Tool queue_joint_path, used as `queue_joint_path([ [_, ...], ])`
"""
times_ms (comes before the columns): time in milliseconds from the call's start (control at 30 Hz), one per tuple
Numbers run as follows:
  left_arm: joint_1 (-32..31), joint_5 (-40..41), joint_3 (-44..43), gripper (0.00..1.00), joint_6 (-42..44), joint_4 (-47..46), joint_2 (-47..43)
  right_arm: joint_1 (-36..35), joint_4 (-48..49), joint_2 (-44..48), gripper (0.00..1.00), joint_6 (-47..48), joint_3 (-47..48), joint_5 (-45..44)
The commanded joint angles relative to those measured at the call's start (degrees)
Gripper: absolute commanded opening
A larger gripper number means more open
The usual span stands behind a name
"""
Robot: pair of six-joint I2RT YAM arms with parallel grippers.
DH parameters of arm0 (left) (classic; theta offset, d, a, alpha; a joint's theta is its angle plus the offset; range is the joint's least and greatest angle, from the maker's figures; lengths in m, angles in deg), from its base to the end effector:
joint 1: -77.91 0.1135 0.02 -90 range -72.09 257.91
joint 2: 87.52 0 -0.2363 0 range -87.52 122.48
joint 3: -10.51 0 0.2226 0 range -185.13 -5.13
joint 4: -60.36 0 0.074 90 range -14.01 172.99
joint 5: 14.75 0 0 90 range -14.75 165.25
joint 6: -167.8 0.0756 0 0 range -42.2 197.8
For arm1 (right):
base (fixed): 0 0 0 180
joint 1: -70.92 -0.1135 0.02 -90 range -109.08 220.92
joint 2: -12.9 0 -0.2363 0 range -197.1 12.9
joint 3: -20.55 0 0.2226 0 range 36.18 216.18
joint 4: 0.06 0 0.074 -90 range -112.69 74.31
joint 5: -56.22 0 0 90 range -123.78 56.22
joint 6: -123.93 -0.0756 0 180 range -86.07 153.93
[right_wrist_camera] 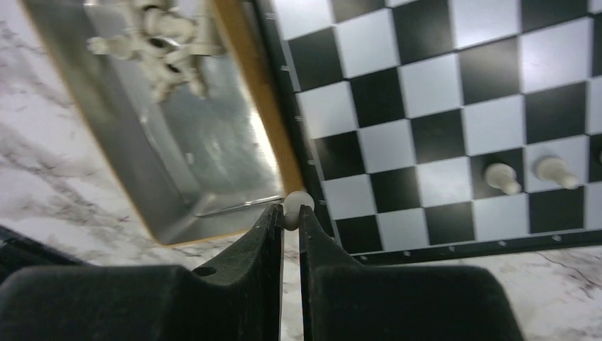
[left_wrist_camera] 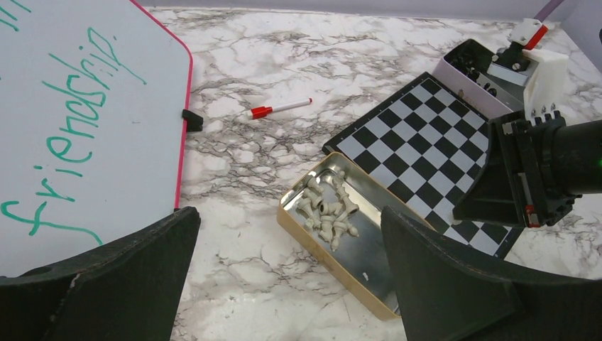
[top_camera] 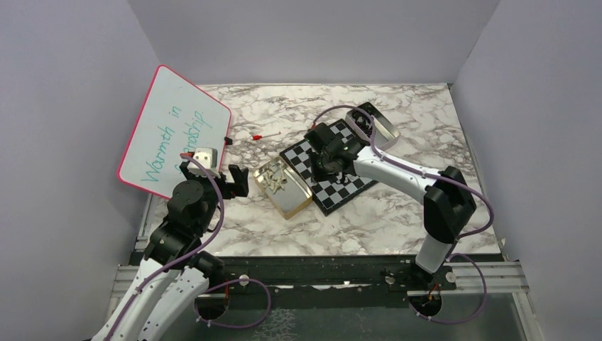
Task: Set up the chess pieces on the board
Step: Place the chess piece on the chessboard.
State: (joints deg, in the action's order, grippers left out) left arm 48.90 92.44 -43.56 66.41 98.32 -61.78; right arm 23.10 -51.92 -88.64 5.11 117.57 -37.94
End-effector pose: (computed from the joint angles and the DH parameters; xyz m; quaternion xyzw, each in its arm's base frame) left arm 0.1396 -0.0519 0.2973 0.0204 0.7612 -0.1132 0.6382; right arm 0.2538 0.2719 0.2031 -0.1475 0.9453 0.1519 0.2483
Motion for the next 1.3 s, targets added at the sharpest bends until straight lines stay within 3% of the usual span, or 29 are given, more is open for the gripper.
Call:
queue_joint_path([
  [0, -0.3, 0.0, 0.2, 0.99, 0.3, -1.3, -0.8, 3.6, -2.7, 3.6, 0.15, 0.9, -3.7, -5.3],
  [400, -0.3, -0.1, 0.2, 0.99, 0.2, -1.2, -0.8, 10.4, 2.6, 4.3, 0.16, -0.1, -11.1, -4.4],
  [1267, -0.3, 0.3, 0.2, 0.99, 0.4, -1.2, -0.8, 11.2, 3.7, -0.3, 0.18, -2.0, -10.8, -3.5],
])
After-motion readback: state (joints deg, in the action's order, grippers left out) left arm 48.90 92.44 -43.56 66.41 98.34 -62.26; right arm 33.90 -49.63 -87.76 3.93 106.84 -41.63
